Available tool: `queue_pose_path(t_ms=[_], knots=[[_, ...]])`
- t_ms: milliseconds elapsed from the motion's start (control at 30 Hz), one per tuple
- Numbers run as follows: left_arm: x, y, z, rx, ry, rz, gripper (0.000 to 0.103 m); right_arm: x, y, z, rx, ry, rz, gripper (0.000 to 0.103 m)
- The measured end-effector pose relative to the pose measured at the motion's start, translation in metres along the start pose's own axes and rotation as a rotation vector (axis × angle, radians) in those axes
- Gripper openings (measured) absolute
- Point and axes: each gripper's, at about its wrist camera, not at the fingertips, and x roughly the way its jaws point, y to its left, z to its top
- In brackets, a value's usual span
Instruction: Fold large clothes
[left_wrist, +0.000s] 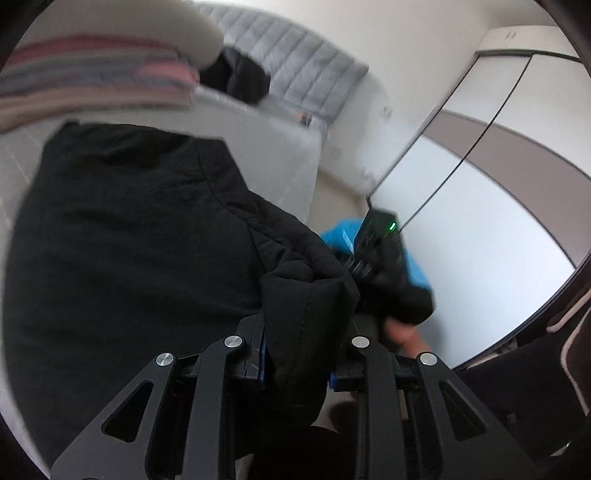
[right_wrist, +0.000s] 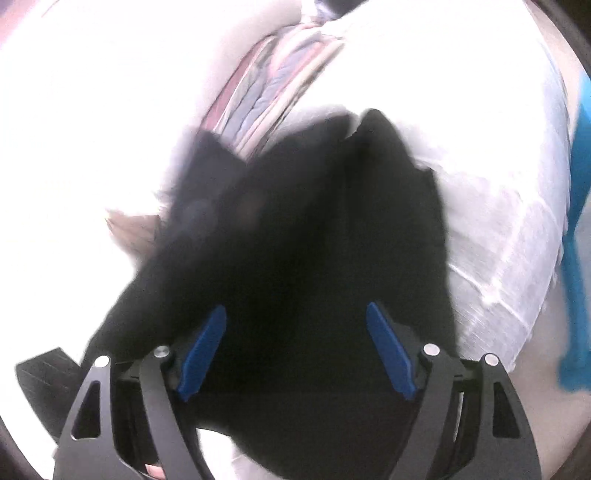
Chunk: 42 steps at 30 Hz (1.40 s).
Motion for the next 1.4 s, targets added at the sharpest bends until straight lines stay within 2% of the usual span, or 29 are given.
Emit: queue_pose_path(t_ms=[167,233,367,467,500,567,633,767,833,900,1033,1167,1233,1333,1400], knots=[[0.012,-0.012,-0.001,0.02,-0.004,-0.027,0.02,-0.002,-0.031,0.0,0.157,0.006,0.243,0.076],[0.009,-0.013,0.002,0.04,-0.008,-0.031,0.02,-0.006,-0.033,0.005,0.166,-0.004,0.285,0.076],[0.028,-0.009,0.008,0.039,0.028,-0.004,0.022,-0.007,-0.04,0.012,0.198,-0.005,0.247,0.076],[0.053,-0.008,0.001,0.026,0.082,0.003,0.024,-0.022,-0.061,0.013,0.313,-0.062,0.338,0.077],[0.064,-0.003,-0.004,0.014,0.115,0.003,0.024,-0.032,-0.064,0.013,0.32,-0.097,0.381,0.081],[0.075,-0.001,-0.009,0.005,0.134,-0.003,0.025,-0.049,-0.057,0.016,0.283,-0.136,0.381,0.084],[0.085,0.002,-0.011,0.0,0.154,-0.006,0.026,-0.059,-0.043,0.02,0.232,-0.137,0.405,0.086],[0.103,-0.001,-0.009,0.02,0.187,-0.001,0.032,-0.066,0.0,0.03,0.113,-0.091,0.414,0.088],[0.103,-0.007,-0.01,0.054,0.196,0.008,0.041,-0.057,0.02,0.037,0.072,-0.046,0.409,0.09],[0.098,-0.018,-0.011,0.097,0.197,0.011,0.058,-0.045,0.035,0.039,0.035,0.028,0.411,0.09],[0.076,-0.044,-0.021,0.231,0.21,0.076,0.063,-0.015,0.062,0.031,-0.023,0.173,0.366,0.09],[0.033,-0.054,-0.037,0.285,0.205,0.067,0.064,0.007,0.074,0.023,-0.051,0.261,0.324,0.09],[0.001,-0.045,-0.043,0.27,0.175,0.066,0.064,0.008,0.075,0.012,-0.085,0.296,0.253,0.09],[-0.053,-0.019,-0.039,0.177,0.082,0.072,0.064,0.0,0.064,-0.003,-0.132,0.311,0.147,0.09],[-0.09,0.01,-0.035,0.085,-0.011,0.102,0.07,-0.002,0.049,-0.005,-0.117,0.313,0.133,0.088]])
